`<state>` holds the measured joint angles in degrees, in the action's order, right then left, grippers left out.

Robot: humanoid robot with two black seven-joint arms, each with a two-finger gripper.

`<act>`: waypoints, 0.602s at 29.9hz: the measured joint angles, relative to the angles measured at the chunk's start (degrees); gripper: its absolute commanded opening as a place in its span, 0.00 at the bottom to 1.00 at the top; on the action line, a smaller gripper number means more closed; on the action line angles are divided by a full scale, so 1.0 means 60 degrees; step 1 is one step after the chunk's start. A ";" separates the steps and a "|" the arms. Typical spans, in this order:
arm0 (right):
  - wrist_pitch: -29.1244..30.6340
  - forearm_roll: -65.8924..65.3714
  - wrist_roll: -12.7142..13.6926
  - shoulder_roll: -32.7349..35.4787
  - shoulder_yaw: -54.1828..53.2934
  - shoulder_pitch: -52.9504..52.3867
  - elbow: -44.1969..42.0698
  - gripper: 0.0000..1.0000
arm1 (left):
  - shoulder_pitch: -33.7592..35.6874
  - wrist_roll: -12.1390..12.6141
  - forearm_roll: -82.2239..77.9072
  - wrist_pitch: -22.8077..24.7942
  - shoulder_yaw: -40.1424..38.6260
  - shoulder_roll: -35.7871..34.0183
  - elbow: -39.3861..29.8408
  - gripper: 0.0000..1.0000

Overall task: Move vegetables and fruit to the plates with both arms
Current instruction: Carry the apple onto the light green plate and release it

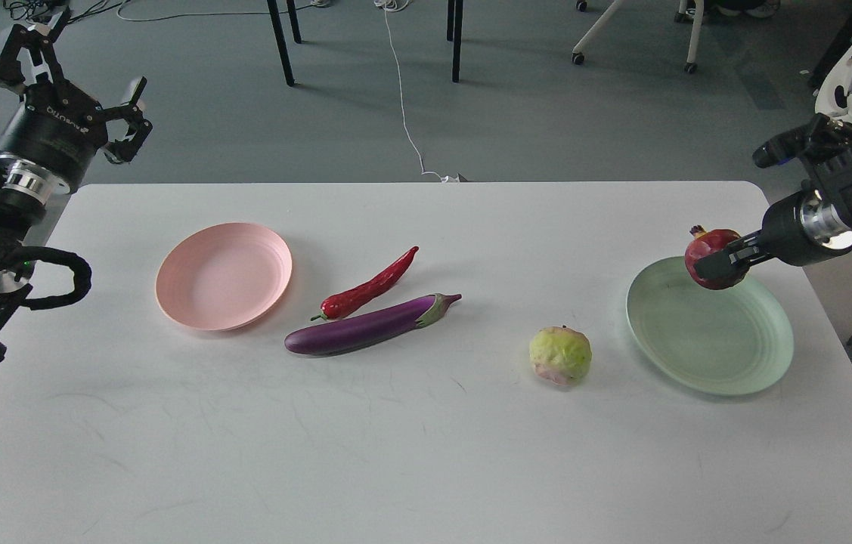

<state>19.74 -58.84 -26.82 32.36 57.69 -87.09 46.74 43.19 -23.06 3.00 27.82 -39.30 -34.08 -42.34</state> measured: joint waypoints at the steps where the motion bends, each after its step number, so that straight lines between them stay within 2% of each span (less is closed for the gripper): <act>1: -0.0109 -0.0011 0.0004 0.0097 -0.0007 0.0172 -0.0001 0.61 | 0.0004 0.0000 0.0000 -0.0006 0.0000 0.0003 -0.0003 0.98; 7: -0.0320 -0.0022 0.0144 0.0500 -0.0060 0.0798 -0.0026 0.72 | 0.0022 0.0000 -0.0016 -0.0028 0.0000 0.0064 -0.0004 0.98; 11: -0.0335 -0.0023 0.0168 0.0569 -0.0074 0.0982 -0.0065 0.95 | 0.0024 0.0005 -0.0017 -0.0013 0.0013 0.0058 -0.0004 0.98; 18: -0.0333 0.0009 0.0193 0.0535 -0.0614 0.0987 0.0022 0.96 | 0.0023 0.0016 -0.0017 0.0007 0.0026 0.0005 -0.0004 0.98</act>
<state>17.74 -58.79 -25.66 35.58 54.01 -81.17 46.87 43.33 -22.96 2.90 27.86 -39.14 -34.05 -42.37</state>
